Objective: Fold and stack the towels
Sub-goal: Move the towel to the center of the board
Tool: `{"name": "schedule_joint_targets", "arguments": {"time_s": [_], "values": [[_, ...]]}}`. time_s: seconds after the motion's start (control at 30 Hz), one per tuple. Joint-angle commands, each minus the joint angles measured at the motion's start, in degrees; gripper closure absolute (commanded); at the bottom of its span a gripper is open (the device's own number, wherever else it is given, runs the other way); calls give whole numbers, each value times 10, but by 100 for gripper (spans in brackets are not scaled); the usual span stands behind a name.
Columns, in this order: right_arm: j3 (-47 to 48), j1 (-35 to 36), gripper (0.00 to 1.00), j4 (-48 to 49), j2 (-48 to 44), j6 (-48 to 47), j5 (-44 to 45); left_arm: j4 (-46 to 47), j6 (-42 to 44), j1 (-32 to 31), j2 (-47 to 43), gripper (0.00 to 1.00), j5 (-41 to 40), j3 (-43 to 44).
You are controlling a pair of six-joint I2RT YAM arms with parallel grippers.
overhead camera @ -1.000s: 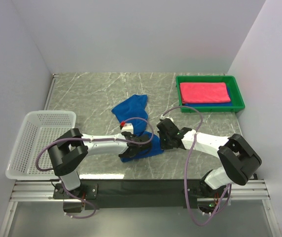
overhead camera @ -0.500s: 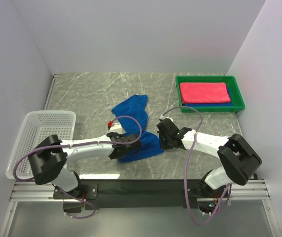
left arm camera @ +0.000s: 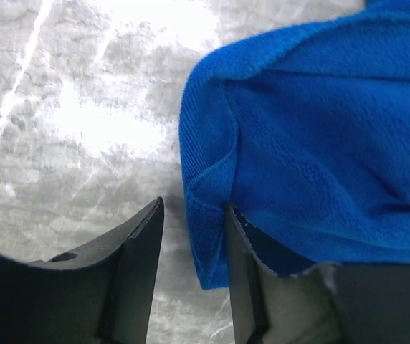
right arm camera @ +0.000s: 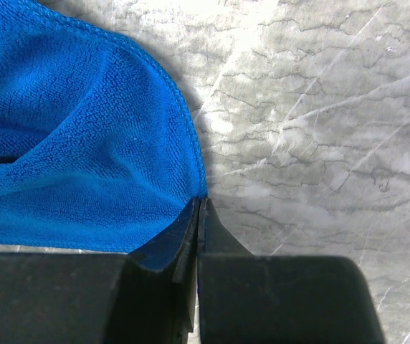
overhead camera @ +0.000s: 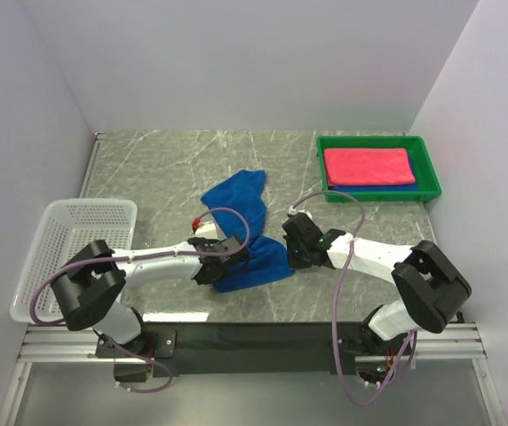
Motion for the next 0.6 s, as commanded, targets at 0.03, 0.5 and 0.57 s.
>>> {"name": "schedule_joint_targets", "arguments": {"time_s": [0.03, 0.5, 0.57], "values": [[-17, 6, 100, -24, -6, 0, -6, 16, 6, 13, -21, 57, 4, -16], [-15, 6, 100, -31, -10, -1, -1, 9, 5, 54, -128, 61, 30, -79], [-15, 6, 100, -31, -10, -1, -1, 24, 14, 64, -149, 61, 41, -98]]}}
